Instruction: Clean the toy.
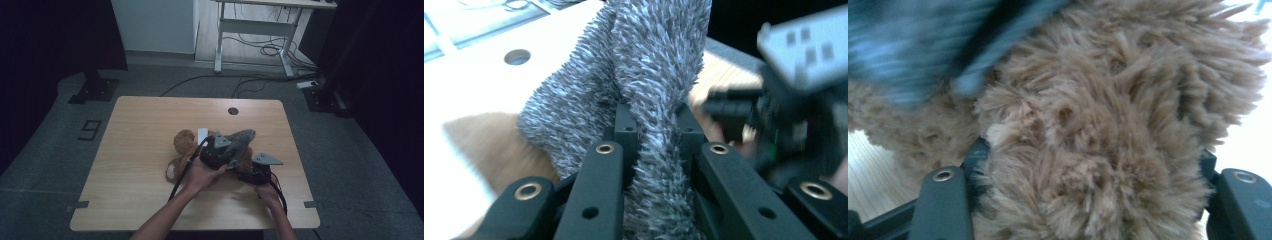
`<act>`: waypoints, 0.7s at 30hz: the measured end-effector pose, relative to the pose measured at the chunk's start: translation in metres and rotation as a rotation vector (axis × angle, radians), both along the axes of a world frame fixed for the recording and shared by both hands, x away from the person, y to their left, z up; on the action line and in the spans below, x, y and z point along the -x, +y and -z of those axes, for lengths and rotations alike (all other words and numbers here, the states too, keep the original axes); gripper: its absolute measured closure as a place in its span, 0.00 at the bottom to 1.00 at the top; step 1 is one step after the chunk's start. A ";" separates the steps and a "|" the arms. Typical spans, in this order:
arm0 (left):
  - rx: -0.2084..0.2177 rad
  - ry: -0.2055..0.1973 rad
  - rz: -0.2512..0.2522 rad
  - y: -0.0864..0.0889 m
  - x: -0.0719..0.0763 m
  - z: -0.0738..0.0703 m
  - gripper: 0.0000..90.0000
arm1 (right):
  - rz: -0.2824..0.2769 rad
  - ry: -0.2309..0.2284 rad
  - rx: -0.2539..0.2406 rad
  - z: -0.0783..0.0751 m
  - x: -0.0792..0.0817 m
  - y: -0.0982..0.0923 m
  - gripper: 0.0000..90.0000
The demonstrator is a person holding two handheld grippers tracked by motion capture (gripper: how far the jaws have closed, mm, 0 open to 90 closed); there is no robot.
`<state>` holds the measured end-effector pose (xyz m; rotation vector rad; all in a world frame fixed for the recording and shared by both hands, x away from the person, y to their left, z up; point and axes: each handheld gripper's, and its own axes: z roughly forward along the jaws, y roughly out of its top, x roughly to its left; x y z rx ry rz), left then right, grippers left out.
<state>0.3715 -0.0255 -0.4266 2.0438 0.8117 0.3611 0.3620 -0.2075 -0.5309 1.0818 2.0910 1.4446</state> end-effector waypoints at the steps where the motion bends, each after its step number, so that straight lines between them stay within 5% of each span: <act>1: -0.013 0.001 -0.001 -0.008 -0.004 0.002 0.87 | -0.001 -0.012 0.009 0.000 0.001 0.001 0.38; 4: -0.140 -0.039 -0.002 -0.032 -0.012 0.014 0.86 | -0.006 -0.040 0.036 0.001 0.004 0.003 0.40; 5: -0.146 -0.047 -0.004 -0.034 -0.012 0.016 0.86 | -0.002 -0.034 0.036 0.002 0.004 0.003 0.40; 9: -0.115 -0.024 -0.003 -0.022 -0.012 0.017 0.87 | -0.016 -0.027 0.027 0.004 0.002 0.000 0.41; 11: -0.088 0.011 -0.028 -0.004 -0.015 0.016 0.87 | -0.019 -0.026 0.031 0.003 0.001 0.000 0.42; 14: -0.121 0.013 -0.079 0.020 -0.018 0.020 0.87 | -0.019 -0.012 0.018 0.002 0.000 -0.001 0.41; 17: -0.068 0.042 -0.104 0.049 -0.021 0.023 0.87 | -0.022 -0.004 -0.004 0.002 -0.001 -0.002 0.41; 21: -0.086 0.015 -0.147 0.074 -0.020 0.013 0.87 | -0.018 0.001 -0.010 0.002 -0.002 -0.002 0.42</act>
